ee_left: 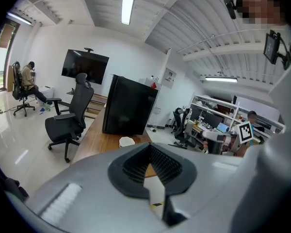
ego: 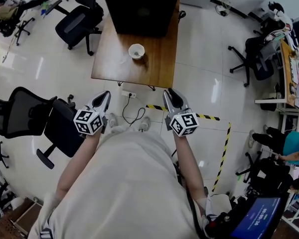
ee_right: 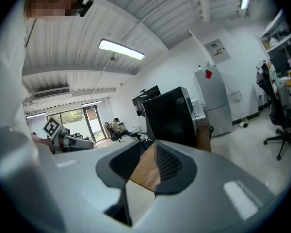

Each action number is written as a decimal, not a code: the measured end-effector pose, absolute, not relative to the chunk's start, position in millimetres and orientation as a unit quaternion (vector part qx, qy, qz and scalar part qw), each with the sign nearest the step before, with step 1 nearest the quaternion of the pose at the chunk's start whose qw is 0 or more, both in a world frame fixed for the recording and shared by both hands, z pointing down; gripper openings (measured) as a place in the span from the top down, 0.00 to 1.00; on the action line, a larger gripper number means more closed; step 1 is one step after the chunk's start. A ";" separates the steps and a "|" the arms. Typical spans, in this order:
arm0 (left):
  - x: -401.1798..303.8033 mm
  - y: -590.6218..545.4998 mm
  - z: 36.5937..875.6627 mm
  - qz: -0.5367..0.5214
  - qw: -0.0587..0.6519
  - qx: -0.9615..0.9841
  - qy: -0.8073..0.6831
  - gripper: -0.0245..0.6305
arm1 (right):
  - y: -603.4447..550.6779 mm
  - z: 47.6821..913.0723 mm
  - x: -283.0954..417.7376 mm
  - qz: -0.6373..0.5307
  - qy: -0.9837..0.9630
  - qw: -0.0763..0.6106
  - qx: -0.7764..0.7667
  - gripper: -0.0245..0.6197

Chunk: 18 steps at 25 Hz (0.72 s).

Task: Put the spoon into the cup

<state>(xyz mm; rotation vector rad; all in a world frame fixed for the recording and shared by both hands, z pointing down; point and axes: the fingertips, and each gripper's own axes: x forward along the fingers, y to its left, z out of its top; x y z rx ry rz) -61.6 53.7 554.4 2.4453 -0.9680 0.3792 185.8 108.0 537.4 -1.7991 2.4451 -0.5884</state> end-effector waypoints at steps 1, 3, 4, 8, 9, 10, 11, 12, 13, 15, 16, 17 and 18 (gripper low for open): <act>-64.0 49.1 553.5 0.138 0.240 0.895 -0.350 0.96 | 106.1 535.9 182.5 -0.193 0.787 0.029 -0.585 0.83; -70.7 39.7 553.7 0.137 0.241 0.897 -0.344 0.96 | 101.8 531.1 174.0 -0.198 0.781 0.043 -0.590 0.83; -73.6 35.5 554.3 0.137 0.242 0.898 -0.339 0.96 | 99.3 528.5 169.4 -0.200 0.779 0.049 -0.592 0.83; -75.0 30.1 558.8 0.149 0.242 0.909 -0.305 0.96 | 89.5 522.5 156.8 -0.197 0.771 0.052 -0.603 0.83; -74.0 30.8 560.8 0.154 0.242 0.912 -0.293 0.96 | 87.4 521.7 155.1 -0.198 0.767 0.053 -0.608 0.83; -73.5 31.8 562.7 0.160 0.242 0.915 -0.281 0.96 | 85.9 520.9 153.1 -0.198 0.762 0.055 -0.614 0.83; -73.2 32.5 563.8 0.164 0.240 0.918 -0.270 0.96 | 84.9 520.0 151.0 -0.198 0.758 0.056 -0.620 0.83; -72.9 32.1 563.9 0.168 0.239 0.920 -0.260 0.96 | 84.0 519.1 149.2 -0.196 0.753 0.057 -0.626 0.83; -72.4 30.5 563.1 0.169 0.236 0.923 -0.252 0.96 | 82.9 518.5 147.8 -0.195 0.748 0.058 -0.631 0.83; -71.7 24.8 560.8 0.170 0.232 0.927 -0.240 0.96 | 81.0 519.2 145.4 -0.194 0.741 0.057 -0.641 0.83; -72.0 22.1 560.1 0.170 0.231 0.929 -0.236 0.96 | 80.7 520.6 144.0 -0.195 0.737 0.057 -0.644 0.83; -72.8 20.1 560.0 0.170 0.231 0.929 -0.232 0.96 | 80.9 521.9 142.5 -0.196 0.734 0.058 -0.647 0.83; -73.9 18.7 560.4 0.171 0.231 0.930 -0.229 0.96 | 81.6 522.6 140.8 -0.196 0.732 0.059 -0.650 0.83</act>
